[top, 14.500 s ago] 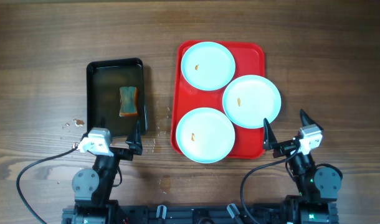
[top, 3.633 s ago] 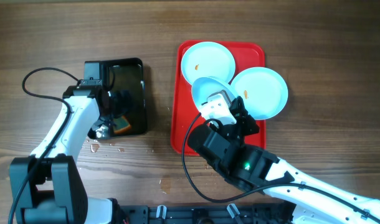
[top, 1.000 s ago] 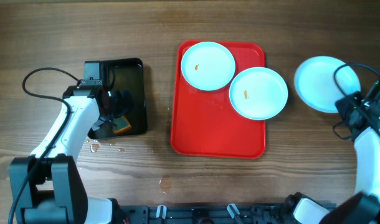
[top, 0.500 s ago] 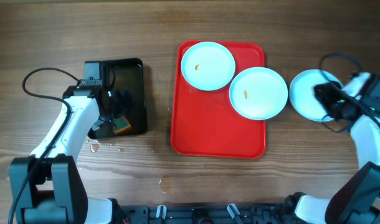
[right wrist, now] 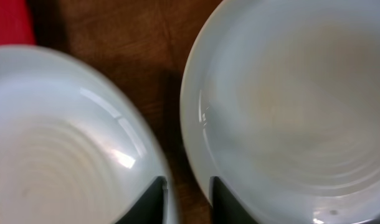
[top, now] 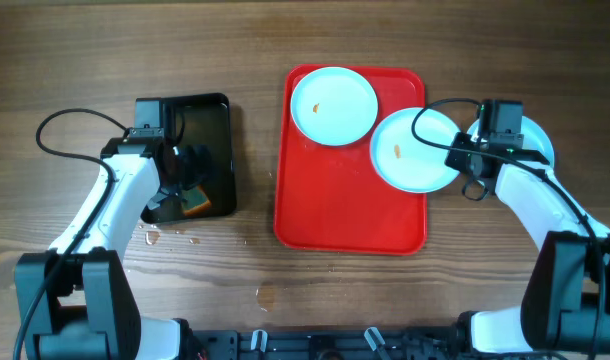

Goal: Clean dirty plates on tray and stack at the side
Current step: 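Grasp the right white plate on the red tray with right gripper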

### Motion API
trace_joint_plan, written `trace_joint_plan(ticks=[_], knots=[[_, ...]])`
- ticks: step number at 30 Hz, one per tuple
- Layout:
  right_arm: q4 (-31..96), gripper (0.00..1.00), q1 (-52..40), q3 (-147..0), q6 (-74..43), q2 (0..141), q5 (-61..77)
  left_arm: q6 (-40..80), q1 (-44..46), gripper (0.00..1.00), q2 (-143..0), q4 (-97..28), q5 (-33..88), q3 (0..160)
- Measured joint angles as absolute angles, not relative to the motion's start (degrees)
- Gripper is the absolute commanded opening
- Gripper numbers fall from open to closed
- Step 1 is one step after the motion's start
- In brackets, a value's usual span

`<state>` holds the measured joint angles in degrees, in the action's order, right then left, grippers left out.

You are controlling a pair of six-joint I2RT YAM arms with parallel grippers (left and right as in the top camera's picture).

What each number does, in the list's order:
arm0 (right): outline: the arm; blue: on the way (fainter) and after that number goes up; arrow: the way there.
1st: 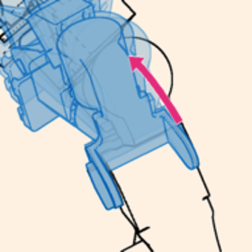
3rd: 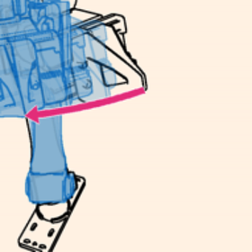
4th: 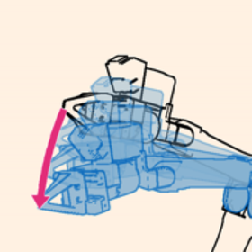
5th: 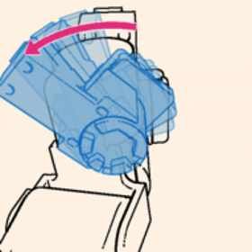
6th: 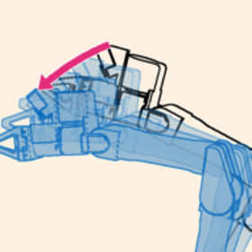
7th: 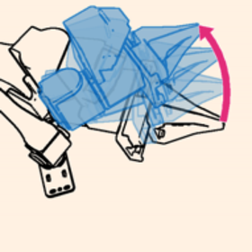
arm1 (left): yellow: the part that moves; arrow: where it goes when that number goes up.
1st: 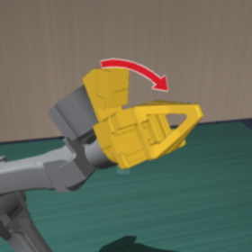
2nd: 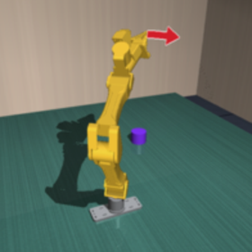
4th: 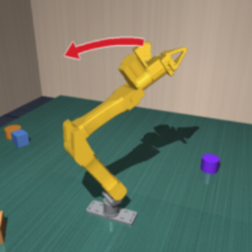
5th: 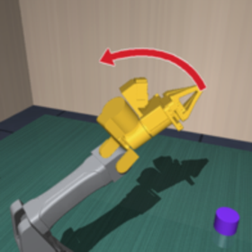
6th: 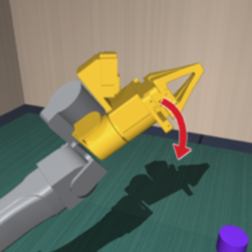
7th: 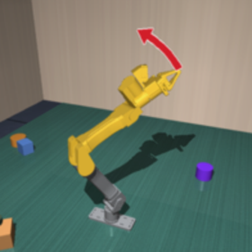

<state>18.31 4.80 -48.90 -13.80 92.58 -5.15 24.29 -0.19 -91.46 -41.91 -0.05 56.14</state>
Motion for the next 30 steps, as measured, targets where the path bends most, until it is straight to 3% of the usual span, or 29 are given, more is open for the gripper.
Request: trace_joint_plan(ticks=[12,20,21,23,24,30], knots=[[38.3,0.04,2.6,-48.9,-15.6,83.9,6.4,24.3,-0.2,1.00,-91.5,-41.9,-0.1,56.1],[36.2,0.05,-8.1,-48.9,-16.4,84.3,7.9,24.3,-0.2,1.00,-91.5,-41.9,-0.1,56.1],[36.2,0.10,-9.0,-48.9,-17.4,85.2,7.9,24.3,-0.2,1.00,-91.5,-41.9,-0.1,56.1],[36.4,0.33,-9.7,-48.9,-19.3,87.4,8.1,24.3,-0.2,1.00,-91.5,-41.9,-0.1,56.1],[36.7,0.36,-9.8,-48.9,-20.7,88.8,8.4,24.3,-0.2,1.00,-91.5,-41.9,-0.1,56.1],[33.5,0.31,-9.8,-48.9,-16.9,89.4,8.6,24.3,-0.2,1.00,-91.5,-41.9,-0.1,56.1]])
